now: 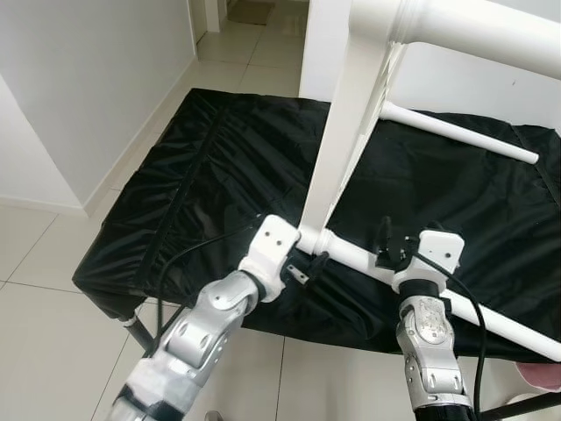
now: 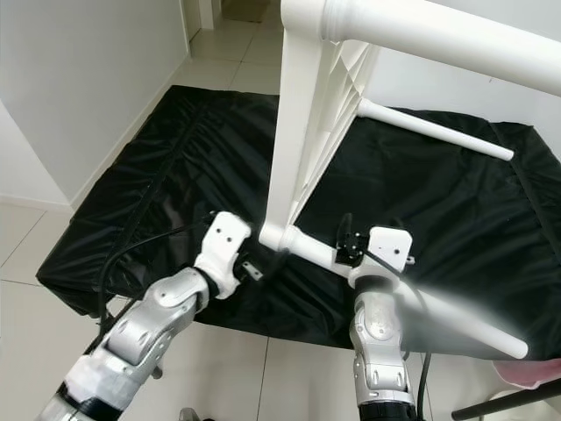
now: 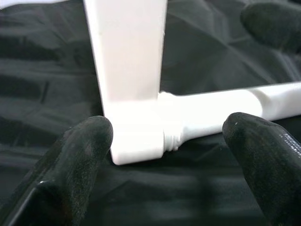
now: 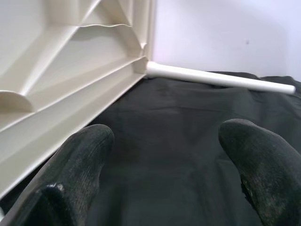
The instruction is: Building children table
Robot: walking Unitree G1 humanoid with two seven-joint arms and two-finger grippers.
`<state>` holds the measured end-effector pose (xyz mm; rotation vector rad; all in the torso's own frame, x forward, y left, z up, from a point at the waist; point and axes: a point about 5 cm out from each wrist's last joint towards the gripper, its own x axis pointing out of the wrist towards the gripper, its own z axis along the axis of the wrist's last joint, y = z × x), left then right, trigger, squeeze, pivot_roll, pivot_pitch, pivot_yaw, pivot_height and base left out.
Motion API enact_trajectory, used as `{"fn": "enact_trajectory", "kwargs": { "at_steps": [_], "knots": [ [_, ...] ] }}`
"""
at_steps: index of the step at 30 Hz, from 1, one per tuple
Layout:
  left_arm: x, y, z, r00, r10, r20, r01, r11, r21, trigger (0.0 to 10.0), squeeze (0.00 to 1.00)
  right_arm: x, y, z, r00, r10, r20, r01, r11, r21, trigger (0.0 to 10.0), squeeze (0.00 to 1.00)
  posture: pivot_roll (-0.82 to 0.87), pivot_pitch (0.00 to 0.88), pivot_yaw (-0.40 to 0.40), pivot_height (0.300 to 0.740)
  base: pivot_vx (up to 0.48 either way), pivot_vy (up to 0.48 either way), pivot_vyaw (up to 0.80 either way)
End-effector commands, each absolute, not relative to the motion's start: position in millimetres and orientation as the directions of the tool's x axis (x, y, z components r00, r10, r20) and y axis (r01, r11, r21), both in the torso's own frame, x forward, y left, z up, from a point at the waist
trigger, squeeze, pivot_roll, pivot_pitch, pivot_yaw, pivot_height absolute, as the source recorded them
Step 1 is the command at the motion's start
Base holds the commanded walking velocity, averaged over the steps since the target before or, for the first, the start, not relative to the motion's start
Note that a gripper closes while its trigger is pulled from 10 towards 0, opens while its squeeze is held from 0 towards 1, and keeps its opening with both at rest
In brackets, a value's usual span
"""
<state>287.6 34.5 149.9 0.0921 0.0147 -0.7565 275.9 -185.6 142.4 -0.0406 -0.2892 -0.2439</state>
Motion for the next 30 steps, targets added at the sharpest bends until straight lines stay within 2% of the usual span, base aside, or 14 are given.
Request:
{"fn": "enact_trajectory", "kwargs": {
  "at_steps": [1, 7, 8, 10, 11, 12, 13, 14, 15, 18, 19, 20, 30],
  "knots": [
    [293, 39, 146, 0.765, -0.640, -0.073, 0.644, 0.761, 0.073, 10.0, 0.00, 273, -192, 139, 0.924, -0.257, 0.282, 0.271, 0.963, -0.010, 10.0, 0.00, -0.07, 0.032, 0.012, 0.740, 0.000, 0.000, 0.00],
    [305, 40, 143, 0.809, -0.578, -0.111, 0.587, 0.806, 0.075, 10.0, 0.00, 268, -202, 135, 0.917, -0.286, 0.277, 0.303, 0.953, -0.019, 10.0, 0.00, -0.08, 0.033, 0.016, 0.740, 0.000, 0.000, 0.00],
    [307, 38, 142, 0.814, -0.569, -0.118, 0.579, 0.812, 0.071, 10.0, 0.00, 267, -202, 134, 0.921, -0.273, 0.278, 0.287, 0.958, -0.009, 10.0, 1.00, -0.09, 0.036, 0.025, 0.740, 0.000, 0.000, 0.00],
    [309, 36, 142, 0.821, -0.558, -0.123, 0.568, 0.821, 0.067, 10.0, 0.00, 267, -203, 134, 0.920, -0.272, 0.281, 0.286, 0.958, -0.009, 10.0, 1.00, -0.09, 0.038, 0.030, 0.740, 0.000, 0.000, 0.00],
    [311, 35, 143, 0.824, -0.553, -0.123, 0.561, 0.826, 0.051, 10.0, 0.57, 266, -203, 134, 0.918, -0.279, 0.282, 0.293, 0.956, -0.009, 10.0, 1.00, -0.09, 0.038, 0.030, 0.740, 0.000, 0.000, 0.00],
    [311, 35, 143, 0.824, -0.553, -0.123, 0.561, 0.826, 0.051, 10.0, 0.57, 266, -203, 134, 0.918, -0.279, 0.282, 0.293, 0.956, -0.009, 10.0, 1.00, -0.09, 0.038, 0.030, 0.740, 0.000, 0.000, 0.00],
    [313, 34, 143, 0.827, -0.549, -0.121, 0.557, 0.830, 0.041, 10.0, 1.00, 266, -204, 134, 0.914, -0.291, 0.282, 0.307, 0.952, -0.011, 10.0, 1.00, -0.09, 0.038, 0.031, 0.740, 0.000, 0.000, 0.00],
    [314, 32, 145, 0.825, -0.553, -0.115, 0.560, 0.828, 0.030, 10.0, 1.00, 266, -205, 134, 0.911, -0.300, 0.282, 0.317, 0.948, -0.015, 10.0, 1.00, -0.09, 0.038, 0.033, 0.740, 0.000, 0.000, 0.00],
    [316, 31, 147, 0.829, -0.550, -0.106, 0.556, 0.831, 0.034, 10.0, 1.00, 266, -205, 134, 0.910, -0.307, 0.280, 0.324, 0.946, -0.016, 10.0, 0.00, -0.10, 0.040, 0.035, 0.740, 0.000, 0.000, 0.00],
    [321, 30, 152, 0.849, -0.521, -0.091, 0.527, 0.847, 0.071, 10.0, 1.00, 265, -205, 132, 0.910, -0.310, 0.276, 0.327, 0.945, -0.017, 10.0, 0.00, -0.10, 0.040, 0.035, 0.740, 0.000, 0.000, 0.00],
    [323, 30, 154, 0.853, -0.514, -0.088, 0.520, 0.851, 0.072, 10.0, 0.14, 265, -205, 132, 0.909, -0.312, 0.275, 0.329, 0.944, -0.017, 10.0, 0.00, -0.10, 0.043, 0.036, 0.740, 0.000, 0.000, 0.00],
    [325, 28, 159, 0.853, -0.517, -0.075, 0.521, 0.851, 0.062, 10.0, 0.00, 264, -205, 131, 0.909, -0.315, 0.274, 0.332, 0.943, -0.017, 10.0, 0.00, -0.10, 0.047, 0.035, 0.740, 0.000, 0.000, 0.00],
    [335, 17, 188, 0.857, -0.515, 0.014, 0.515, 0.857, 0.014, 10.0, 0.00, 264, -207, 131, 0.904, -0.331, 0.271, 0.347, 0.938, -0.015, 10.0, 0.00, -0.09, 0.061, 0.034, 0.740, 0.000, 0.000, 0.00]
  ]
}}
